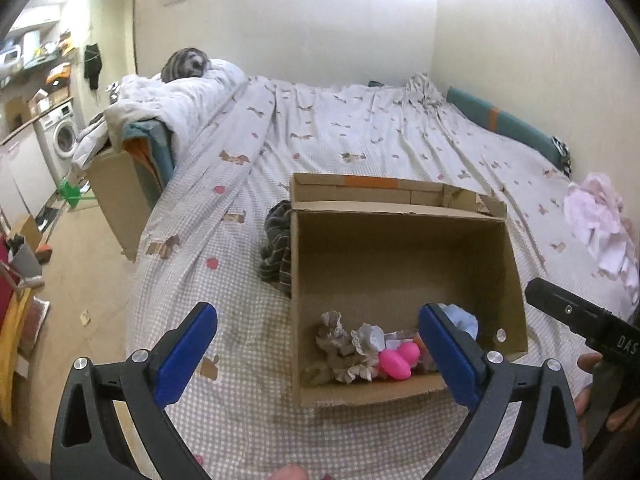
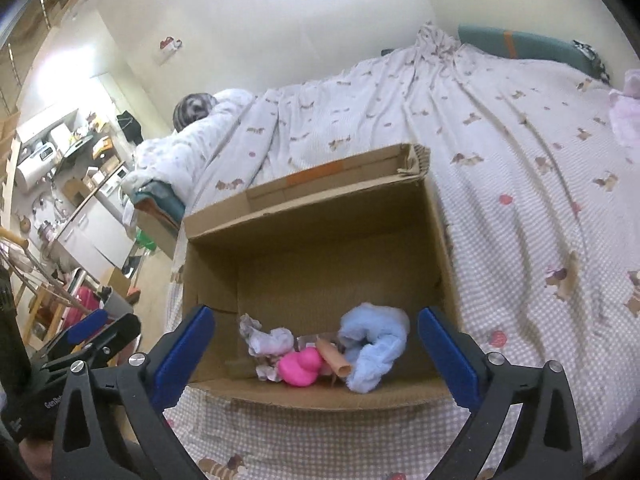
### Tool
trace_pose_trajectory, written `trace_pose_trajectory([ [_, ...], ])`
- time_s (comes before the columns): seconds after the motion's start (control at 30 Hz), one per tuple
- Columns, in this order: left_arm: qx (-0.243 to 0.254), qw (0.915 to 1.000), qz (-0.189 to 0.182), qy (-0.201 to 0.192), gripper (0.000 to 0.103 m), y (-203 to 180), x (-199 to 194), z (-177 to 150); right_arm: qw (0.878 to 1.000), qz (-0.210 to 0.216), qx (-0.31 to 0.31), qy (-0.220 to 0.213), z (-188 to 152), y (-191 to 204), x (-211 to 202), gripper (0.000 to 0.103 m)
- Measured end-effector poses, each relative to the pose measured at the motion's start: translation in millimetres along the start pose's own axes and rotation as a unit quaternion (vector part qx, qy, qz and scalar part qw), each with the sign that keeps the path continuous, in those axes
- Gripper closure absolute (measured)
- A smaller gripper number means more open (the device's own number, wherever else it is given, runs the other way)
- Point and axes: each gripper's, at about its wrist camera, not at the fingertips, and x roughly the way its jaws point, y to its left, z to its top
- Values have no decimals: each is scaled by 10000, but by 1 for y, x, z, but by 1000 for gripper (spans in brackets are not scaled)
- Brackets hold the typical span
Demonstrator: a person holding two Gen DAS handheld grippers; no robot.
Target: Organize soft objects
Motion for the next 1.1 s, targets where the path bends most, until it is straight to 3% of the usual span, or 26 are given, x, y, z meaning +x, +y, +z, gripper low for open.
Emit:
trace_pose_trajectory([
  [0.77, 217, 9995, 218, -102, 3, 2, -56, -45, 9976, -453, -516, -65, -54, 15, -50, 0],
  [1.1, 205, 9997, 62, 74, 3, -1, -49, -50, 9958, -723, -565, 22, -55, 11, -41, 0],
])
